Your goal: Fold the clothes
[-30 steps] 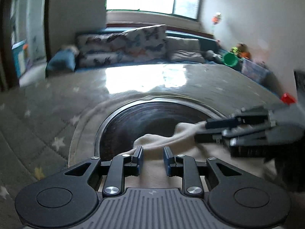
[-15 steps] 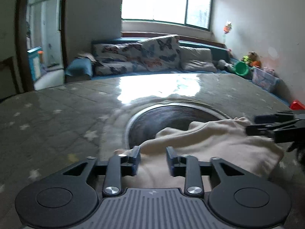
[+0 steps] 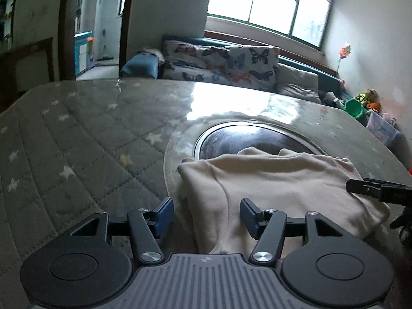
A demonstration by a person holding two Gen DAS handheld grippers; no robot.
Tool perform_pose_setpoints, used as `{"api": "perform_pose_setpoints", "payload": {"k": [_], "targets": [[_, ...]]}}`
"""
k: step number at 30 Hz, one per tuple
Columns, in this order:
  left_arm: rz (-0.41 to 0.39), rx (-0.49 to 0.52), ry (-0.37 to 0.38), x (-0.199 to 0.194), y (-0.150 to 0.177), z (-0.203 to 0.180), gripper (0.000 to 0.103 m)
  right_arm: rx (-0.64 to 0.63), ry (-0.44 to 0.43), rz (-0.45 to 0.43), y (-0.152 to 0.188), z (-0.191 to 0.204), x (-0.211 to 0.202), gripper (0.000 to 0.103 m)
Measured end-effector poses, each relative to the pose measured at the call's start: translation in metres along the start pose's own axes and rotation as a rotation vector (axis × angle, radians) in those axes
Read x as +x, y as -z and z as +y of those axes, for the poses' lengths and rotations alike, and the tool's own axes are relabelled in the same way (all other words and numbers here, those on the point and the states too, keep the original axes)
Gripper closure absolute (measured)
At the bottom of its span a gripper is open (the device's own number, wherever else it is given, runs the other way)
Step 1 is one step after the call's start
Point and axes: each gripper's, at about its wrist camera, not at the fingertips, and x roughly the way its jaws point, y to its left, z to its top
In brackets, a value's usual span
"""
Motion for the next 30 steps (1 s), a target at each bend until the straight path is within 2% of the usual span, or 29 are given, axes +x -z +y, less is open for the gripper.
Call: {"api": "perform_pose_setpoints", "payload": {"k": [5,7,8,9,10,13,15,18,24,30], "targets": [[0.015,-0.011,0.008,0.002,0.003,-0.001,0.041,-0.011,-0.022,0.011,-0.001,0.008,0.001,0.048],[0.021,-0.007,0.030,0.002,0.003,-0.002,0.043,-0.003,-0.030,0.013,0.000,0.008,0.001,0.061],[0.025,-0.005,0.045,0.001,0.004,-0.004,0.046,0.009,-0.035,0.018,0.000,0.008,0.001,0.065],[0.030,-0.003,0.059,0.001,0.004,-0.005,0.054,0.024,-0.036,0.019,0.000,0.007,0.001,0.071],[0.034,-0.004,0.068,0.002,0.003,-0.007,0.056,0.036,-0.038,0.018,0.001,0.006,0.000,0.076],[0.046,-0.022,0.078,0.002,0.001,-0.007,0.074,0.076,-0.054,0.002,0.001,0.003,-0.004,0.087],[0.044,-0.031,0.087,-0.001,-0.004,-0.007,0.082,0.102,-0.068,-0.014,0.002,0.002,-0.011,0.089],[0.021,-0.007,0.111,-0.010,-0.012,-0.014,0.084,0.121,-0.077,-0.058,0.003,0.001,-0.026,0.090],[-0.010,0.058,0.206,-0.022,-0.033,-0.047,0.084,0.133,-0.052,-0.133,0.002,-0.005,-0.062,0.091],[-0.007,0.131,0.307,-0.010,-0.044,-0.104,0.084,0.136,0.090,-0.192,0.006,-0.038,-0.112,0.091]]}}
